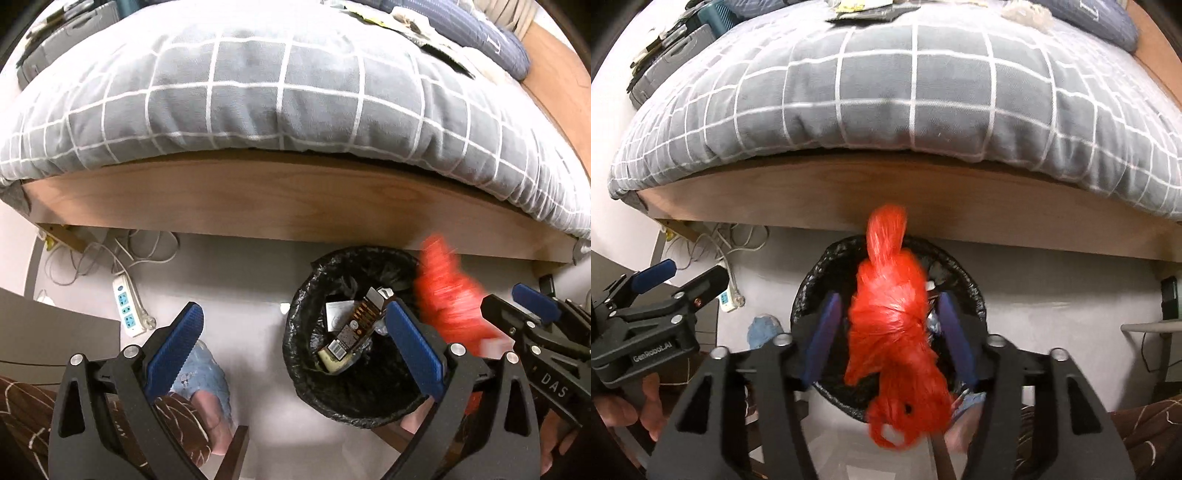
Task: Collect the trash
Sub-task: 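Raise both open tools from the bin back toward the bed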
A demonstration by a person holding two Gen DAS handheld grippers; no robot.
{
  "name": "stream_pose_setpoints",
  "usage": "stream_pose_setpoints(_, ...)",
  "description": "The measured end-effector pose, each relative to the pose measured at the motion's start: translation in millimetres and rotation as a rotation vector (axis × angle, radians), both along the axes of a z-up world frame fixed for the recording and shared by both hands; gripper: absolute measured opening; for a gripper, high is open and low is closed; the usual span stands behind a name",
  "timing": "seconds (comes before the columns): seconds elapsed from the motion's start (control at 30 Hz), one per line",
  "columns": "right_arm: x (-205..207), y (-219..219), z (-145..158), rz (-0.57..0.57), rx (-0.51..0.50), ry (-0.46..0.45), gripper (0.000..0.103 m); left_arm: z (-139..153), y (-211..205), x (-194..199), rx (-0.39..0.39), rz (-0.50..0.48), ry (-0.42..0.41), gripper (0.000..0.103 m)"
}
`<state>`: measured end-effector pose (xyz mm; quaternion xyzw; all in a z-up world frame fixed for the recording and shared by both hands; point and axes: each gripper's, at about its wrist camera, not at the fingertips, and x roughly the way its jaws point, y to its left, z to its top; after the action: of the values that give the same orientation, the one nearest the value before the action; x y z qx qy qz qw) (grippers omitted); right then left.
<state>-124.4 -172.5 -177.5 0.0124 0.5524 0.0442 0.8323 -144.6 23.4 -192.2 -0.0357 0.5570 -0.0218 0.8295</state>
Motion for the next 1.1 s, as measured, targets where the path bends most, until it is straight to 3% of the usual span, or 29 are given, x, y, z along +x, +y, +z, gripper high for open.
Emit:
stream_pose_setpoints(0.17,1.1,-13.4,17.4,-0.026,-0.018,-0.051,0.075,13.8,-2.7,3.7,-0.013,0.000,-0.030,0.097)
stream_pose_setpoints(0.5,2.5,-39.0,78.8,-0.116,-0.048,-0.243,0.095,59.7,-18.6,21.1,-0.021,-0.019,-0.137,0.097)
stream_pose_setpoints(0.73,6.1,-50.2,111.3,-0.120,-0.131,-0.354,0.095,90.9,-33.8,30.1,-0.013,-0.049,-0.202,0.097)
stream_pose_setpoints(1.1,32.8,-77.3,150.0,-0.189,-0.110,-0.461,0.095,129.6,-47.3,59.1,-0.032,-0.058,-0.276,0.097)
